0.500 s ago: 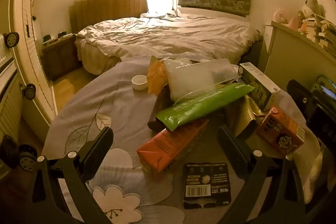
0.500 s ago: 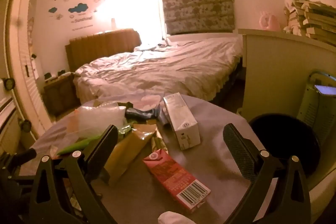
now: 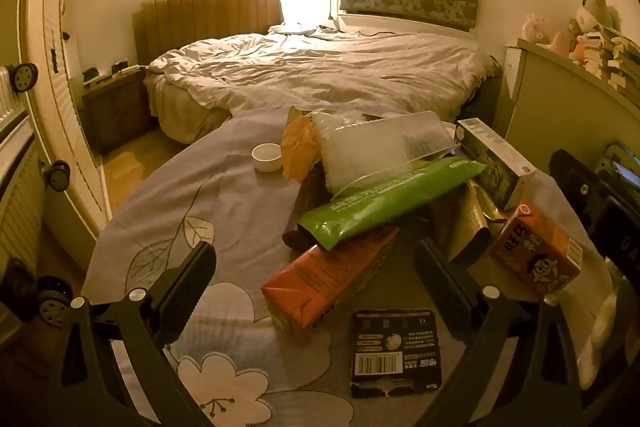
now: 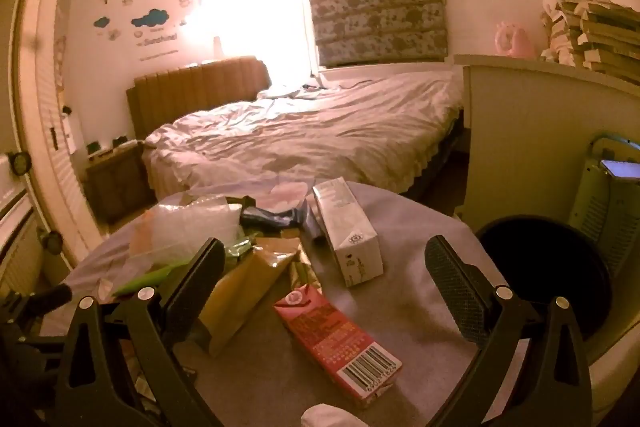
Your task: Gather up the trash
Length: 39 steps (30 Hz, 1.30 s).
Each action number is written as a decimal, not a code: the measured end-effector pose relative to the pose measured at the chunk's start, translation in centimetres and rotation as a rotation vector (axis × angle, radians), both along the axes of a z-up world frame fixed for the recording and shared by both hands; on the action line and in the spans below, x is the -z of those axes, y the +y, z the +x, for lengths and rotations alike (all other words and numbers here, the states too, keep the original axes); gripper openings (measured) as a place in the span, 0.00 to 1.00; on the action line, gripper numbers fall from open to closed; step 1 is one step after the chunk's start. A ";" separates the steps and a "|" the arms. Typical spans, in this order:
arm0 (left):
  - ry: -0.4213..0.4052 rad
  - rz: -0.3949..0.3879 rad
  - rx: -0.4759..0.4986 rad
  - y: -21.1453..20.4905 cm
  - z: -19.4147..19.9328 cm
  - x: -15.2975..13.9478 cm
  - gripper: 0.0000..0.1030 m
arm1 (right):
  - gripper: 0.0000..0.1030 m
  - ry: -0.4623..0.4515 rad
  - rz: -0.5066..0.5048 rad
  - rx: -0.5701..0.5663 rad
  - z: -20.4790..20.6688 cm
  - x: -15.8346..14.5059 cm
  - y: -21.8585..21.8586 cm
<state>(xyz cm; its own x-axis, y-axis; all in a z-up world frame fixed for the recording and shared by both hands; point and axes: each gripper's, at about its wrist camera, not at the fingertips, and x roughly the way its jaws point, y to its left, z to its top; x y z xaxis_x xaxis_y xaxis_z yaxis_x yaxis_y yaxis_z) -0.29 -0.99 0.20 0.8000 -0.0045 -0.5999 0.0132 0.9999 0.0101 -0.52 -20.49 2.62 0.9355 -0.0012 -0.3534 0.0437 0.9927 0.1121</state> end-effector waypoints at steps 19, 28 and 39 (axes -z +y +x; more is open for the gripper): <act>0.004 -0.011 -0.008 1.0 0.4 0.2 0.95 | 0.96 -0.006 -0.001 -0.006 -0.1 0.0 0.1; 0.005 -0.012 -0.007 1.0 0.4 0.2 0.95 | 0.96 -0.006 0.000 -0.005 0.0 0.0 0.0; 0.005 -0.011 -0.007 1.1 0.4 0.2 0.95 | 0.96 -0.006 0.001 -0.005 -0.1 0.0 0.1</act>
